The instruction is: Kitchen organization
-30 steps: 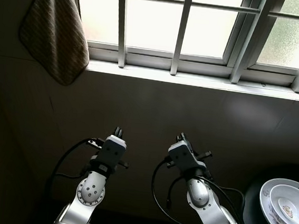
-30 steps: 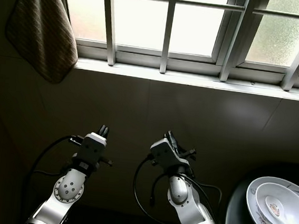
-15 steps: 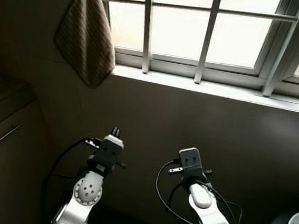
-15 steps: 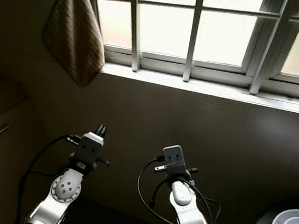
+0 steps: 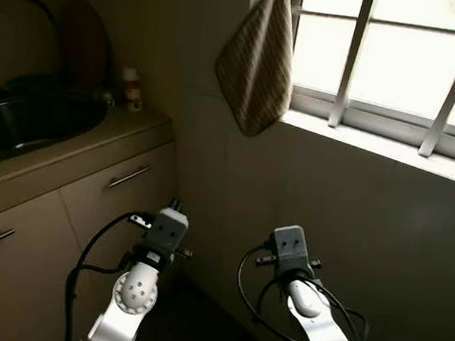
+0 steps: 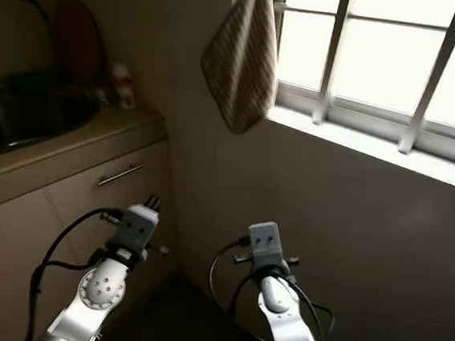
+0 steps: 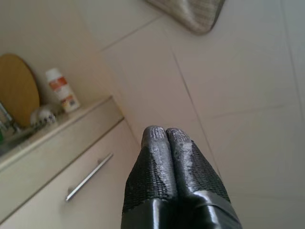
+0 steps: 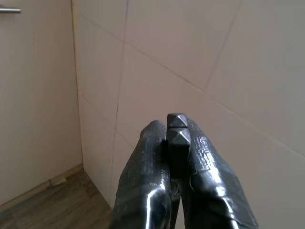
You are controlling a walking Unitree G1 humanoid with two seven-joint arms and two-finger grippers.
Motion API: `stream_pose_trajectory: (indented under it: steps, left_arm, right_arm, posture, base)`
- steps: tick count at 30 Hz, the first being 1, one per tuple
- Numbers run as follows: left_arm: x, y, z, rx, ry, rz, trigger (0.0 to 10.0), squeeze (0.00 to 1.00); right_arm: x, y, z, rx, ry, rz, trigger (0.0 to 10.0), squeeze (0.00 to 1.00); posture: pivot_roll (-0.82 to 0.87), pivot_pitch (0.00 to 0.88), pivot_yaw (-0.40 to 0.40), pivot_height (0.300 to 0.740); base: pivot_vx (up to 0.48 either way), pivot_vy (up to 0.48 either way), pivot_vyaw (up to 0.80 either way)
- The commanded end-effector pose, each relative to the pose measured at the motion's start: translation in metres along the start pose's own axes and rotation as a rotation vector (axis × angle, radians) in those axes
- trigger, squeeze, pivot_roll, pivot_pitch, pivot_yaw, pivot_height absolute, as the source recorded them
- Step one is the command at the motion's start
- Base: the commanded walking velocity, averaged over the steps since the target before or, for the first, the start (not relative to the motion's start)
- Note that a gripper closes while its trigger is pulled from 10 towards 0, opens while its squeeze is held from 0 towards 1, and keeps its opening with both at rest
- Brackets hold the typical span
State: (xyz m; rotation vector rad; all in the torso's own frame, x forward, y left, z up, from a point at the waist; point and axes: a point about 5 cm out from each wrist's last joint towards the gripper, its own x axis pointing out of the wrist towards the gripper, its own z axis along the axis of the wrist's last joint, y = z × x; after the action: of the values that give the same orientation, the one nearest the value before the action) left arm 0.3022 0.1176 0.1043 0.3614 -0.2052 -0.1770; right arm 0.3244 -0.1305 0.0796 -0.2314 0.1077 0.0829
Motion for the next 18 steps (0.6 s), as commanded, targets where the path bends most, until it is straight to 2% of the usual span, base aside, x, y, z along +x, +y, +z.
stream_pose_trajectory:
  steps: [1, 3, 5, 6, 7, 9, 11, 15, 18]
  left_arm:
    - [0.001, 0.007, -0.003, 0.018, 0.013, 0.003, 10.0, 0.00]
    - [-0.002, 0.000, -0.014, 0.015, 0.087, -0.051, 10.0, 0.00]
    - [-0.008, -0.012, -0.032, 0.038, 0.208, -0.150, 10.0, 0.00]
    - [-0.020, -0.024, -0.048, 0.079, 0.311, -0.255, 10.0, 0.00]
    - [-0.027, -0.031, -0.052, 0.077, 0.335, -0.303, 10.0, 0.00]
    - [-0.030, -0.033, -0.052, 0.067, 0.332, -0.316, 10.0, 0.00]
    - [-0.032, -0.040, -0.052, 0.094, 0.325, -0.361, 10.0, 0.00]
    - [-0.029, -0.038, -0.057, 0.063, 0.368, -0.346, 10.0, 0.00]
    - [-0.027, -0.037, -0.055, 0.062, 0.355, -0.355, 10.0, 0.00]
  right_arm:
    - [0.000, 0.005, 0.002, 0.002, -0.009, 0.011, 0.0, 0.00]
    - [-0.002, 0.004, -0.003, -0.031, 0.002, 0.020, 0.0, 0.00]
    - [-0.004, 0.005, -0.009, -0.073, 0.017, 0.041, 0.0, 0.00]
    - [-0.007, 0.007, -0.019, -0.127, 0.048, 0.073, 0.0, 0.00]
    - [-0.010, 0.008, -0.025, -0.153, 0.065, 0.088, 0.0, 0.00]
    - [-0.011, 0.009, -0.028, -0.159, 0.070, 0.092, 0.0, 0.00]
    - [-0.016, 0.011, -0.037, -0.177, 0.087, 0.108, 0.0, 0.00]
    - [-0.015, 0.013, -0.034, -0.201, 0.063, 0.107, 0.0, 0.00]
    - [-0.013, 0.013, -0.026, -0.206, 0.019, 0.089, 0.0, 0.00]
  posture:
    - [0.02, 0.000, -0.001, 0.740]
    - [0.02, 0.000, -0.002, 0.740]
    - [0.03, 0.000, -0.005, 0.740]
    - [0.03, 0.000, -0.006, 0.740]
    - [0.02, 0.000, -0.006, 0.740]
    - [0.02, 0.000, -0.006, 0.740]
    - [0.03, 0.000, -0.010, 0.740]
    - [0.03, 0.000, -0.010, 0.740]
    - [0.02, 0.000, -0.005, 0.740]
  base:
    - [0.000, 0.000, 0.80]
    - [0.000, 0.000, 0.80]
    - [0.000, 0.000, 0.80]
    - [0.000, 0.000, 0.80]
    - [0.000, 0.000, 0.80]
    - [0.000, 0.000, 0.80]
    - [0.000, 0.000, 0.80]
    - [0.000, 0.000, 0.80]
    - [0.000, 0.000, 0.80]
